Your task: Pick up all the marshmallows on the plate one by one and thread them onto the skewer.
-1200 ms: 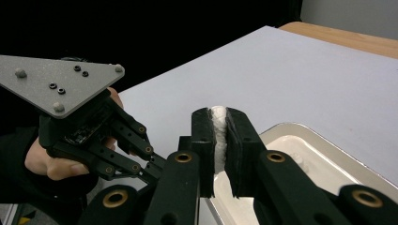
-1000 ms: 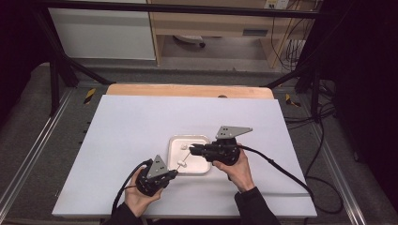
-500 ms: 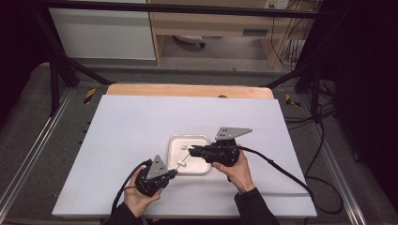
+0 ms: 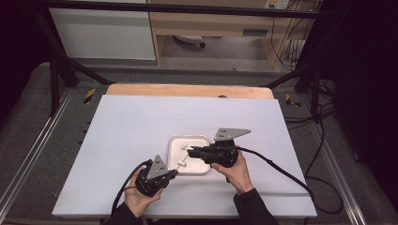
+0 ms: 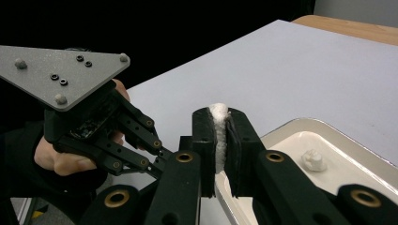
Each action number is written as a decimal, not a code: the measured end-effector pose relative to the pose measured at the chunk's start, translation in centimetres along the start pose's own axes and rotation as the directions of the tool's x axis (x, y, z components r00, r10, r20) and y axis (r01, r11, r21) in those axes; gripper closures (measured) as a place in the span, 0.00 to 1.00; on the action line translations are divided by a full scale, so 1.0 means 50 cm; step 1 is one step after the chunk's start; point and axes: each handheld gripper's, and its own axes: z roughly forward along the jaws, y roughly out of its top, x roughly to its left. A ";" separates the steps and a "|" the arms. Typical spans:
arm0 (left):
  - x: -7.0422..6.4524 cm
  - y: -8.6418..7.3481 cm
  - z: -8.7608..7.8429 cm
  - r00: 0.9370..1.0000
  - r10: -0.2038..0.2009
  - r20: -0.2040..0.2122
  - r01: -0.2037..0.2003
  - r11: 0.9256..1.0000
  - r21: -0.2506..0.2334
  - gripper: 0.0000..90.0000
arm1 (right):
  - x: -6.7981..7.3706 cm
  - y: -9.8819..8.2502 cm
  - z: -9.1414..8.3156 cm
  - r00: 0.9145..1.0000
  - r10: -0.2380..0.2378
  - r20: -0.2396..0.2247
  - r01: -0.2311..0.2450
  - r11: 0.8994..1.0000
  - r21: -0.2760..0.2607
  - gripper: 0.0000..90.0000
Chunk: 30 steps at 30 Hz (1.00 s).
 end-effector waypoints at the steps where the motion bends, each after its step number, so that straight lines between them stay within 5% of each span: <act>1: 0.000 0.000 0.000 1.000 -0.001 0.002 0.001 1.000 -0.001 0.99 | 0.000 0.000 0.000 1.000 -0.002 -0.002 0.002 1.000 0.001 0.93; 18: -0.002 0.012 -0.012 1.000 -0.015 0.011 0.015 0.999 -0.038 0.99 | 0.002 -0.012 0.014 1.000 0.015 -0.025 -0.014 0.999 0.034 0.93; 19: -0.007 0.016 -0.013 0.998 0.045 -0.052 -0.046 0.999 -0.014 0.99 | 0.004 -0.021 0.027 0.999 0.008 -0.038 -0.006 0.998 0.062 0.92; 21: 0.000 0.012 -0.008 1.000 0.004 -0.023 -0.005 1.000 -0.024 0.99 | 0.005 -0.026 0.031 1.000 0.000 -0.019 0.001 0.999 0.037 0.92; 28: 0.003 0.011 -0.004 1.000 -0.015 0.000 0.015 1.000 -0.019 0.99 | 0.001 -0.023 0.036 1.000 0.028 -0.008 -0.027 0.999 0.044 0.89; 30: 0.007 0.010 -0.003 1.000 -0.029 0.003 0.029 0.999 -0.014 0.99 | 0.000 -0.021 0.035 0.999 0.033 0.015 -0.033 0.999 0.033 0.74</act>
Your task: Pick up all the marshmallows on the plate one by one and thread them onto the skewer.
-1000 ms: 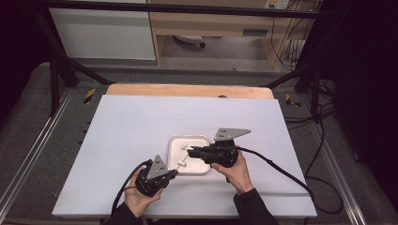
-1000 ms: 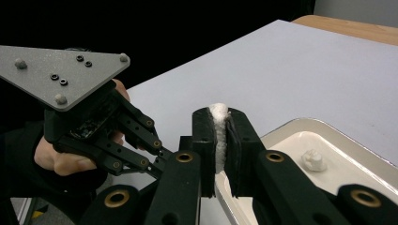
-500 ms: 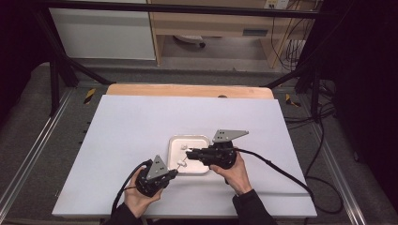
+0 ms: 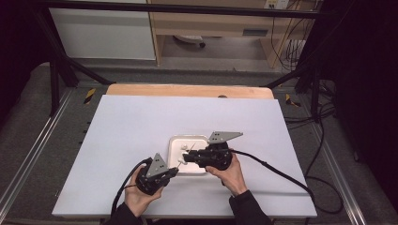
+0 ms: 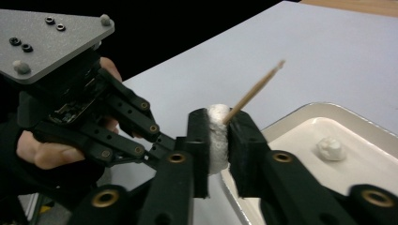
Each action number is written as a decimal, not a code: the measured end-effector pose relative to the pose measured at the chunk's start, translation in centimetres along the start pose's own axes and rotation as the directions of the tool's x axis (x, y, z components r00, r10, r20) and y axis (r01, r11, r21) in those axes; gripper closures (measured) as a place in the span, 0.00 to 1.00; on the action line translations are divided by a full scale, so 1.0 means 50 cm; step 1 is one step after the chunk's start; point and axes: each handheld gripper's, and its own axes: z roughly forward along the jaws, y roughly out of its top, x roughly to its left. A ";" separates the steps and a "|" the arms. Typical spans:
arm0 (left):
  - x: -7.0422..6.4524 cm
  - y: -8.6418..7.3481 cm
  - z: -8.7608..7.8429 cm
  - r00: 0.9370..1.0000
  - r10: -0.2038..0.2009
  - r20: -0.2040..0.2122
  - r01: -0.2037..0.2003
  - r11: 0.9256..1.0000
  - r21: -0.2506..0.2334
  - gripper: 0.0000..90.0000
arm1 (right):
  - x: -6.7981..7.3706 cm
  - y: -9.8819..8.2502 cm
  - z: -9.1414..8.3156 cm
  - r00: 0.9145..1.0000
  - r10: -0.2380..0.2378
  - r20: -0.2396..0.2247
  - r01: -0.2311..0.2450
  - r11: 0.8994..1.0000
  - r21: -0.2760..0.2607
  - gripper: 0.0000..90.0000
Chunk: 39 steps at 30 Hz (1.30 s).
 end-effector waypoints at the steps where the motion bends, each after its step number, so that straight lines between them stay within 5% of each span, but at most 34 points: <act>1: 0.003 -0.002 0.001 1.000 -0.010 -0.002 0.010 1.000 -0.001 0.99 | -0.001 0.002 -0.002 1.000 0.002 0.009 -0.002 1.000 -0.012 0.68; 8: 0.024 -0.011 -0.008 0.998 -0.066 0.002 0.066 0.998 -0.020 0.99 | -0.006 0.019 -0.027 0.991 -0.048 0.127 0.053 0.998 -0.042 0.36; 18: 0.048 -0.023 -0.017 0.992 -0.122 -0.010 0.122 0.992 -0.020 0.99 | -0.045 -0.011 0.017 0.962 -0.114 0.249 0.085 0.988 0.127 0.08; 31: 0.065 -0.032 -0.027 0.987 -0.159 -0.012 0.159 0.987 -0.030 0.99 | -0.084 -0.002 0.047 0.949 -0.082 0.305 0.041 0.990 0.138 0.05; 39: 0.069 -0.033 -0.030 0.986 -0.165 -0.010 0.165 0.986 -0.036 0.99 | -0.103 0.007 0.087 0.944 -0.090 0.316 0.027 0.980 0.197 0.05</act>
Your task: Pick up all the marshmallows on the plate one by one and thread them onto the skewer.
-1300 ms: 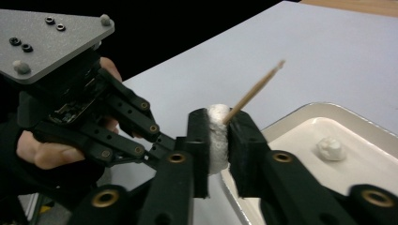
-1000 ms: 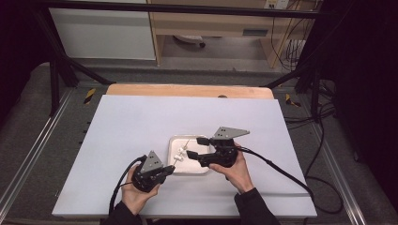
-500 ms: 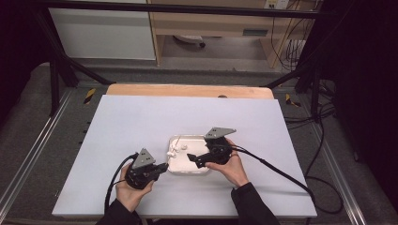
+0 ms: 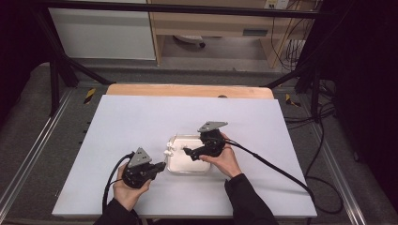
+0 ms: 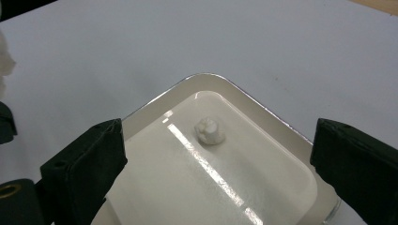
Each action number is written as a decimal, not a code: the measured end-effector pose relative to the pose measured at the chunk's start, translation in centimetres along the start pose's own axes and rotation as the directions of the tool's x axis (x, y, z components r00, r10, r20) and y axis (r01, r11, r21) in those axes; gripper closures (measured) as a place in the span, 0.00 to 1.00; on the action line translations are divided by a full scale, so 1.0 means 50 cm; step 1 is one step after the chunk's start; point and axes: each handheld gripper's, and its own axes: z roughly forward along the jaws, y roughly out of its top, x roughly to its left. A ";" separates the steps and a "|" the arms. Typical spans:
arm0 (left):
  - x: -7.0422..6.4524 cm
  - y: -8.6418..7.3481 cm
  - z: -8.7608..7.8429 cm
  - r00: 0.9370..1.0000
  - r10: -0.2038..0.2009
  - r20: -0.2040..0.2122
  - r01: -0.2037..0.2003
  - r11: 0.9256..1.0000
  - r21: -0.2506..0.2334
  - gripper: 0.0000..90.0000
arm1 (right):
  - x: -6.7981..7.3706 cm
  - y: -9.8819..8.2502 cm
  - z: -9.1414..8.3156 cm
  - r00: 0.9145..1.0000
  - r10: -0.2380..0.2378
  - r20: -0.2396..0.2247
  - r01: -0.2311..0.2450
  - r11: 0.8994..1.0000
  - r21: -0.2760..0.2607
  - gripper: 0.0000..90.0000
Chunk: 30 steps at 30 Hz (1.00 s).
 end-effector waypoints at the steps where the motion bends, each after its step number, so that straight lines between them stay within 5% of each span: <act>1: 0.000 0.000 0.000 1.000 -0.001 0.001 0.001 1.000 0.000 0.99 | 0.000 0.001 0.007 1.000 0.002 0.004 -0.002 1.000 0.008 0.05; 15: 0.005 -0.001 0.000 1.000 -0.009 0.008 0.009 1.000 -0.001 0.99 | 0.004 0.008 0.080 0.998 -0.052 0.020 0.050 0.996 0.078 0.20; 30: 0.004 0.000 0.001 1.000 -0.007 0.013 0.007 1.000 0.001 0.99 | -0.001 0.002 0.100 0.998 -0.061 -0.014 0.062 0.992 0.107 0.49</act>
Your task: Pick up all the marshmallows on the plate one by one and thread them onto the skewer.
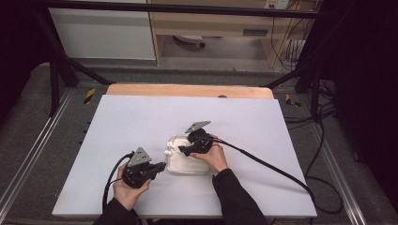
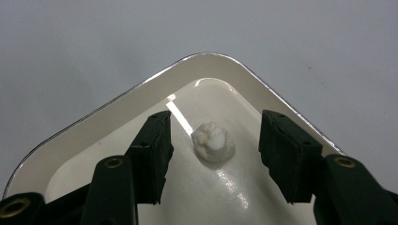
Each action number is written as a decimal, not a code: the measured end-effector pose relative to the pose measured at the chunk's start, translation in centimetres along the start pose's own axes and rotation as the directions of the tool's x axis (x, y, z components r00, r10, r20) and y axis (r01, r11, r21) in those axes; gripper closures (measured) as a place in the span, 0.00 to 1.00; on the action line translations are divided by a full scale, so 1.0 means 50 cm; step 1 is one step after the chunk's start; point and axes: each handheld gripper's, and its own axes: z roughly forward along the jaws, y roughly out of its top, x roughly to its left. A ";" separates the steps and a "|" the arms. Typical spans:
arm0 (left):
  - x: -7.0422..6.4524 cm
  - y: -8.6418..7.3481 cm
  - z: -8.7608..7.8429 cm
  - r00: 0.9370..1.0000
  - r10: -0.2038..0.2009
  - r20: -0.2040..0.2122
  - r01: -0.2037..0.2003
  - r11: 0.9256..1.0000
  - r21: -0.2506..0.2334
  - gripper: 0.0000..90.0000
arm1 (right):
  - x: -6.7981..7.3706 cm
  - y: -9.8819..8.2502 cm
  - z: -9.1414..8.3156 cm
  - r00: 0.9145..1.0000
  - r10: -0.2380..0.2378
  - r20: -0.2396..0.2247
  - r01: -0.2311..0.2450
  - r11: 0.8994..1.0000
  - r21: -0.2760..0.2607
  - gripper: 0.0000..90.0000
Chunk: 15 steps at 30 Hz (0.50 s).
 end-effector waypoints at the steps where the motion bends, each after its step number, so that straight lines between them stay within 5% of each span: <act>1: 0.001 0.000 0.000 1.000 0.000 0.000 0.000 1.000 -0.001 0.99 | 0.000 -0.001 0.001 1.000 0.000 0.002 0.000 1.000 0.001 0.50; 15: 0.001 0.000 0.000 1.000 0.000 -0.003 0.000 1.000 0.002 0.99 | 0.000 -0.010 0.016 0.999 -0.045 0.006 0.045 0.999 0.004 0.75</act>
